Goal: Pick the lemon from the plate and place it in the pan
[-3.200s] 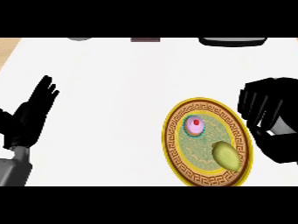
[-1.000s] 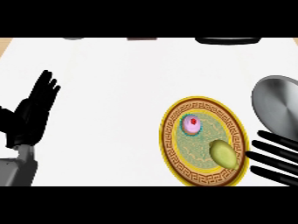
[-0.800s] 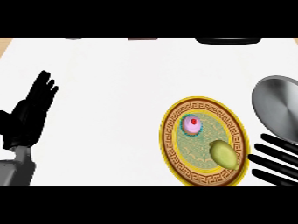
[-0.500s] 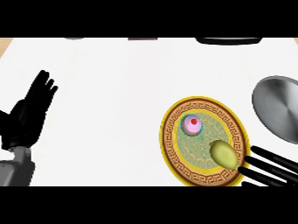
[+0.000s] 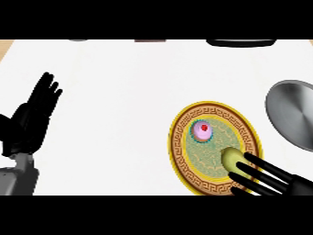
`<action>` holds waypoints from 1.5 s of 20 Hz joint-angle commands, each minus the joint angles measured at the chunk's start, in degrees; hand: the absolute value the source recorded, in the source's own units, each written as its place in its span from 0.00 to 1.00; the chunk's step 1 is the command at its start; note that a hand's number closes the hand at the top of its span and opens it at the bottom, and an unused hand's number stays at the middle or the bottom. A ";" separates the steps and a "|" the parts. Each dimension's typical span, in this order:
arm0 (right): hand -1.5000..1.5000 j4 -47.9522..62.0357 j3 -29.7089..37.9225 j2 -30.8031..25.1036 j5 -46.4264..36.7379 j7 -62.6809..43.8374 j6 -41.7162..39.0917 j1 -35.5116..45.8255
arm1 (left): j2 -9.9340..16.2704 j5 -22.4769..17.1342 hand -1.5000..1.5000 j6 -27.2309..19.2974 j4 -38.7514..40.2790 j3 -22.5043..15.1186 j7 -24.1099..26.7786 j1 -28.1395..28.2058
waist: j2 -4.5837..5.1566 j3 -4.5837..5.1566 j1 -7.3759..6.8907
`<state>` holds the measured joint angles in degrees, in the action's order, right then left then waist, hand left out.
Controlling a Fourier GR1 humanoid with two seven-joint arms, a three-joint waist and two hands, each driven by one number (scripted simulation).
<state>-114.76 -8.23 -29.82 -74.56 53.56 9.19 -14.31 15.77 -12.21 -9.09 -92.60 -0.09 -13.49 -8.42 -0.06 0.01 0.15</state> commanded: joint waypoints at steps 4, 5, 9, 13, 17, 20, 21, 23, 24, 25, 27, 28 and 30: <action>0.00 7.35 -1.44 4.81 -4.05 0.21 -3.24 8.53 | -1.84 1.00 0.50 1.13 1.85 1.41 -0.74 -1.21 | 0.06 -0.01 -0.16; 0.00 6.03 -0.71 4.22 -5.29 -0.24 -4.06 7.94 | -2.70 1.86 0.50 1.37 2.19 0.81 1.15 0.22 | 0.04 0.00 -0.11; 0.00 7.60 -2.71 6.64 -9.52 -0.92 -3.92 8.60 | -2.88 2.78 0.50 1.24 -1.59 1.77 0.78 2.23 | 0.01 0.00 -0.18; 0.00 13.48 -5.30 11.13 -12.73 -2.50 -2.86 12.62 | -1.64 1.44 0.50 3.99 -1.86 3.27 -1.24 1.55 | 0.03 -0.01 -0.33; 0.00 12.93 -4.02 11.11 -9.68 0.17 -3.34 11.46 | -1.49 2.86 0.50 5.01 -0.36 4.32 -0.75 0.54 | 0.02 -0.01 -0.12; 0.00 17.18 -4.95 13.13 -11.03 -0.03 -1.84 12.87 | -2.65 2.59 0.50 4.77 -1.50 4.60 -1.60 0.80 | 0.02 -0.01 -0.18; 0.00 17.09 -5.43 13.74 -12.59 -1.22 -4.54 15.44 | -3.40 3.43 0.50 4.30 5.24 4.74 -0.27 -4.23 | 0.07 0.00 -0.04; 0.00 22.16 -3.62 12.12 -12.93 0.59 0.08 13.99 | -3.99 4.25 0.50 4.17 -0.89 3.54 -0.29 1.31 | 0.04 -0.02 -0.24; 0.00 21.00 -7.96 16.23 -16.92 -3.32 -2.70 15.75 | -4.90 4.32 0.50 3.15 4.94 4.24 0.42 -4.42 | 0.09 0.00 -0.07; 1.00 21.79 -6.45 13.11 -15.42 0.33 -2.13 15.25 | -4.41 4.00 0.50 3.52 -2.07 3.52 -2.18 -0.04 | 0.02 -0.01 -0.29; 1.00 17.36 -7.53 13.46 -13.62 1.69 -2.11 14.45 | -3.15 3.96 0.50 4.72 -0.98 4.86 -0.37 0.88 | -0.01 -0.01 -0.25; 1.00 24.42 -7.99 14.53 -14.08 2.81 4.47 15.12 | -3.25 3.17 0.50 5.58 1.33 5.13 0.37 -1.26 | 0.09 -0.03 -0.32; 1.00 25.64 -7.79 15.02 -14.76 2.58 2.54 18.43 | -5.97 5.63 0.50 2.27 0.72 3.19 -0.43 -0.65 | 0.08 -0.02 -0.42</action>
<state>-94.66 -15.19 -16.63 -89.09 54.42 9.48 0.99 11.51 -7.94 -5.13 -91.04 4.13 -13.20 -9.40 -0.59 0.79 0.15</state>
